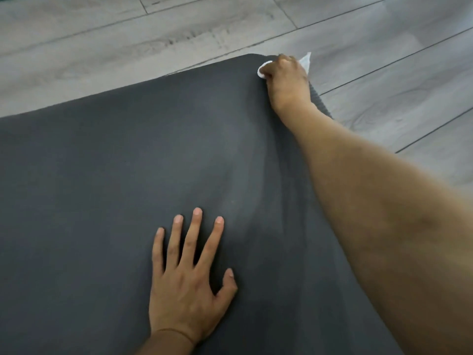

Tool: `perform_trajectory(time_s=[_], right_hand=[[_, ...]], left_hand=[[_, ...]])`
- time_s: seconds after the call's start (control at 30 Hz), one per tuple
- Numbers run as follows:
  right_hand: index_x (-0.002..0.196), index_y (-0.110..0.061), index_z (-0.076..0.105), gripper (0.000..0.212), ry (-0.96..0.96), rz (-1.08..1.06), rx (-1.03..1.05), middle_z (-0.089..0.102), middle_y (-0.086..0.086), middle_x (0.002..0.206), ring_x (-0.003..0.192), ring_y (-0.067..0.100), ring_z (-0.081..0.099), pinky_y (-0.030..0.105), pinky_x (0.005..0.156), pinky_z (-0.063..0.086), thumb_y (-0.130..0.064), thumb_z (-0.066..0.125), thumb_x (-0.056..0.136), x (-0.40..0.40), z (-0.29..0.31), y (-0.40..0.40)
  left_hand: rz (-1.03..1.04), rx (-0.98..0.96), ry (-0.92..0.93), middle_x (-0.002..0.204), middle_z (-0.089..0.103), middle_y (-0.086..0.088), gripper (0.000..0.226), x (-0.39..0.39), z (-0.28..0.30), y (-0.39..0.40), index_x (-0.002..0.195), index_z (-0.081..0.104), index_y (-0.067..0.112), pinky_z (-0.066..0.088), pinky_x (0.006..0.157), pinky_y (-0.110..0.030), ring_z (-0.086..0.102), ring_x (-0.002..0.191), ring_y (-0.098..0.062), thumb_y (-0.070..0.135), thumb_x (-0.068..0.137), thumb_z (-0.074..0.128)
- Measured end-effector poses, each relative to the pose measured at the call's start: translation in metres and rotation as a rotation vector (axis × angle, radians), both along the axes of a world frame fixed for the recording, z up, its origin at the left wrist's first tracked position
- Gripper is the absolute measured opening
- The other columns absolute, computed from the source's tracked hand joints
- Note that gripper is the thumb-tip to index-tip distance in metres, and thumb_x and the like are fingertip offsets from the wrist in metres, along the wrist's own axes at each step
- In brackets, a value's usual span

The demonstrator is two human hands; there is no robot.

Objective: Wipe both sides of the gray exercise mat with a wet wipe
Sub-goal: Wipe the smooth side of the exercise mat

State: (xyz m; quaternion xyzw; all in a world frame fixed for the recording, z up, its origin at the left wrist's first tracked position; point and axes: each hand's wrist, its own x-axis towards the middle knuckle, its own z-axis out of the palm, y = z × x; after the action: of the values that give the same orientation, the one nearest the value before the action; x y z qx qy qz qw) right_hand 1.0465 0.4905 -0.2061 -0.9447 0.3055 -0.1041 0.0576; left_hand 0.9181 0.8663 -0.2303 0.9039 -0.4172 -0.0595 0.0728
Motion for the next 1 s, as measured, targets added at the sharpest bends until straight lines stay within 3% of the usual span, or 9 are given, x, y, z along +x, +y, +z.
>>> perform_trajectory(time_s=[0.1, 0.23, 0.33, 0.53, 0.7, 0.83, 0.9, 1.0], right_hand=[[0.094, -0.016, 0.07, 0.033, -0.028, 0.04, 0.01, 0.058, 0.014, 0.107, 0.105, 0.033, 0.051, 0.038, 0.089, 0.04, -0.003, 0.041, 0.086, -0.004, 0.0, -0.007], [0.1, -0.016, 0.072, 0.032, -0.112, 0.079, 0.03, 0.06, 0.014, 0.102, 0.101, 0.036, 0.054, 0.044, 0.08, 0.049, -0.015, 0.043, 0.086, -0.08, -0.006, 0.006], [0.102, -0.016, 0.072, 0.025, -0.147, 0.037, 0.02, 0.063, 0.012, 0.102, 0.098, 0.035, 0.056, 0.04, 0.078, 0.05, -0.012, 0.052, 0.088, -0.159, -0.008, 0.038], [0.103, -0.017, 0.07, 0.025, -0.213, -0.172, -0.021, 0.063, 0.008, 0.097, 0.096, 0.034, 0.055, 0.043, 0.09, 0.045, -0.006, 0.057, 0.085, -0.279, -0.012, 0.115], [0.103, -0.02, 0.071, 0.026, -0.373, -0.392, 0.009, 0.06, 0.008, 0.104, 0.104, 0.031, 0.052, 0.037, 0.088, 0.036, -0.008, 0.058, 0.084, -0.295, -0.024, 0.157], [0.096, -0.025, 0.07, 0.015, -0.344, -0.387, -0.071, 0.053, 0.006, 0.128, 0.113, 0.031, 0.051, 0.042, 0.099, 0.032, -0.02, 0.062, 0.084, -0.292, -0.025, 0.154], [0.097, -0.026, 0.067, 0.014, -0.352, -0.371, -0.073, 0.052, 0.002, 0.137, 0.121, 0.03, 0.05, 0.042, 0.106, 0.03, -0.02, 0.061, 0.085, -0.292, -0.029, 0.152], [0.104, -0.018, 0.065, 0.019, -0.393, -0.301, -0.016, 0.064, 0.004, 0.122, 0.115, 0.031, 0.055, 0.045, 0.103, 0.038, -0.014, 0.054, 0.088, -0.295, -0.032, 0.149]], left_hand=[[-0.001, 0.012, 0.007, 0.169, 0.021, -0.005, 0.081, 0.0, -0.001, 0.0, 0.16, 0.031, 0.03, 0.02, 0.121, -0.063, 0.019, 0.155, -0.035, 0.055, 0.084, 0.046], [0.003, 0.015, -0.003, 0.168, 0.024, -0.006, 0.08, -0.001, 0.0, 0.0, 0.16, 0.031, 0.029, 0.019, 0.122, -0.061, 0.02, 0.155, -0.035, 0.055, 0.085, 0.046], [0.013, 0.019, -0.009, 0.168, 0.024, -0.006, 0.079, 0.0, 0.001, -0.001, 0.16, 0.03, 0.029, 0.016, 0.124, -0.059, 0.019, 0.155, -0.034, 0.055, 0.087, 0.043], [0.021, 0.047, -0.028, 0.169, 0.022, -0.005, 0.077, -0.003, -0.001, 0.0, 0.161, 0.026, 0.032, 0.013, 0.125, -0.056, 0.017, 0.156, -0.033, 0.058, 0.09, 0.037], [0.022, 0.037, -0.001, 0.17, 0.019, -0.002, 0.076, -0.002, 0.002, 0.002, 0.161, 0.024, 0.034, 0.008, 0.126, -0.053, 0.014, 0.156, -0.03, 0.061, 0.09, 0.032], [0.009, -0.092, 0.221, 0.17, 0.018, 0.002, 0.073, 0.018, 0.016, 0.021, 0.157, 0.032, 0.036, 0.006, 0.128, -0.041, 0.011, 0.157, -0.023, 0.061, 0.088, 0.03], [0.091, -0.099, 0.114, 0.168, 0.024, -0.003, 0.07, 0.044, 0.017, 0.051, 0.156, 0.038, 0.031, 0.015, 0.125, -0.043, 0.018, 0.155, -0.027, 0.056, 0.09, 0.031], [0.258, 0.039, -0.05, 0.168, 0.021, -0.01, 0.073, 0.099, 0.012, 0.101, 0.159, 0.03, 0.031, 0.012, 0.126, -0.051, 0.016, 0.155, -0.032, 0.058, 0.092, 0.023]])
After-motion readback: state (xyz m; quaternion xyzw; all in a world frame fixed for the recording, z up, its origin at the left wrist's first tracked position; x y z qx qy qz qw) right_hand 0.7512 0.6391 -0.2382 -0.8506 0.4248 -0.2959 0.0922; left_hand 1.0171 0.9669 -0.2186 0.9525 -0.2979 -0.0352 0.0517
